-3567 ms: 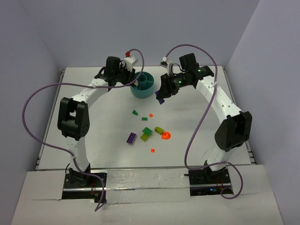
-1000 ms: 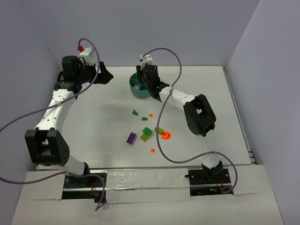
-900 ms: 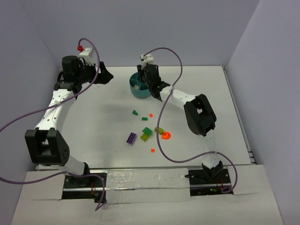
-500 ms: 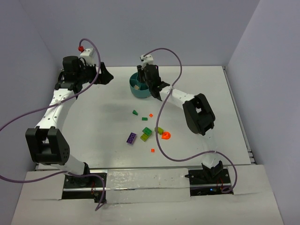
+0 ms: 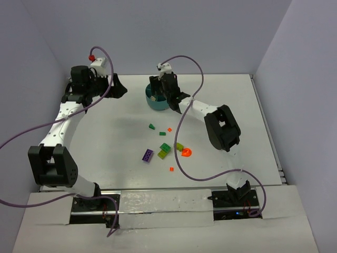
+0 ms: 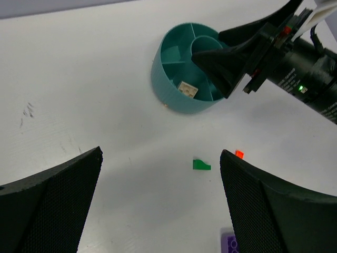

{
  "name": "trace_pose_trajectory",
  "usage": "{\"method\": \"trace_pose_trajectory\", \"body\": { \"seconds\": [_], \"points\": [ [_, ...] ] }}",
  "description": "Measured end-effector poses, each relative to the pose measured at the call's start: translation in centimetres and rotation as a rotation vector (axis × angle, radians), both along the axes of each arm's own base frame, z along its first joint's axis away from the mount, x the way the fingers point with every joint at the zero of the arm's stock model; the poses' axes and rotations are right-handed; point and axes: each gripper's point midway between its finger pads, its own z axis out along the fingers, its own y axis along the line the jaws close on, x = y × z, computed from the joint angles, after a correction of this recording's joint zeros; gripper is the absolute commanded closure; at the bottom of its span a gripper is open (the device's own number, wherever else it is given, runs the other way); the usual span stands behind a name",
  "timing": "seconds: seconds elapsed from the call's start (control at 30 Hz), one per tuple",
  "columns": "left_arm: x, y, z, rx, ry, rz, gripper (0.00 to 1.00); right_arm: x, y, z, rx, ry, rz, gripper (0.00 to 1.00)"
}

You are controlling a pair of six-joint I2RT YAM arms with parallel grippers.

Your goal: Sort the legos into containers by color

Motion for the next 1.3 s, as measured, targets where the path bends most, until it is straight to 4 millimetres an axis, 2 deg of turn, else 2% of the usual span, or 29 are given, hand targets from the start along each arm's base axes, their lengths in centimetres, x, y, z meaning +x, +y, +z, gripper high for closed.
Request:
{"method": "trace_pose_trajectory", "body": {
  "seconds": [0.03,0.17,0.27,0.37,0.47,0.57,0.63,0.7,0.77,0.8,0.87,0.97,1.07,1.17,1.3],
  "points": [
    [-0.4,0.0,-0.3,0.002,0.005,-0.001,0.01,-0.1,0.0,-0.1,0.002,0.008,0.003,0.18],
    [-2.1,0.2,-1.0,0.024,0.034,-0.013,0.01,-0.9,0.0,0.8,0.016,0.039,0.011,0.03],
    [-3.7,0.2,-0.8,0.054,0.039,-0.036,0.01,-1.7,-0.5,3.4,0.040,0.039,0.012,0.00],
    [-6.3,-1.3,-1.7,0.125,0.051,-0.102,0.01,-2.7,-2.1,7.7,0.084,0.029,0.004,0.00],
    [-10.8,-5.4,-4.2,0.221,0.090,-0.261,0.01,-3.1,-5.8,12.7,0.141,-0.005,-0.025,0.00],
    [-15.9,-9.1,-7.5,0.311,0.180,-0.445,0.01,-3.7,-11.7,17.3,0.182,-0.058,-0.089,0.00],
    [-18.5,-10.4,-9.6,0.358,0.253,-0.518,0.01,-4.7,-16.2,18.8,0.186,-0.077,-0.146,0.00],
    [-20.4,-11.0,-11.7,0.409,0.333,-0.549,0.01,-6.1,-20.4,18.8,0.175,-0.076,-0.205,0.00],
    [-22.1,-11.6,-13.8,0.459,0.401,-0.579,0.01,-7.3,-23.4,18.2,0.158,-0.058,-0.255,0.00],
    [-23.2,-11.9,-14.9,0.487,0.446,-0.589,0.01,-7.7,-24.4,17.9,0.152,-0.057,-0.268,0.00],
    [-24.5,-12.3,-16.8,0.545,0.520,-0.589,0.01,-8.7,-25.9,16.1,0.135,-0.017,-0.289,0.00],
    [-25.8,-12.4,-19.7,0.640,0.643,-0.573,0.03,-10.0,-27.4,13.3,0.119,0.051,-0.312,0.00],
    [-25.3,-11.9,-21.4,0.705,0.710,-0.508,0.06,-10.8,-28.2,11.6,0.111,0.097,-0.323,0.00],
    [-24.2,-11.8,-21.2,0.730,0.720,-0.451,0.08,-11.2,-28.1,10.8,0.110,0.118,-0.314,0.00],
    [-22.7,-12.8,-20.2,0.716,0.683,-0.411,0.18,-11.3,-28.0,10.6,0.113,0.125,-0.302,0.00]
  ]
}}
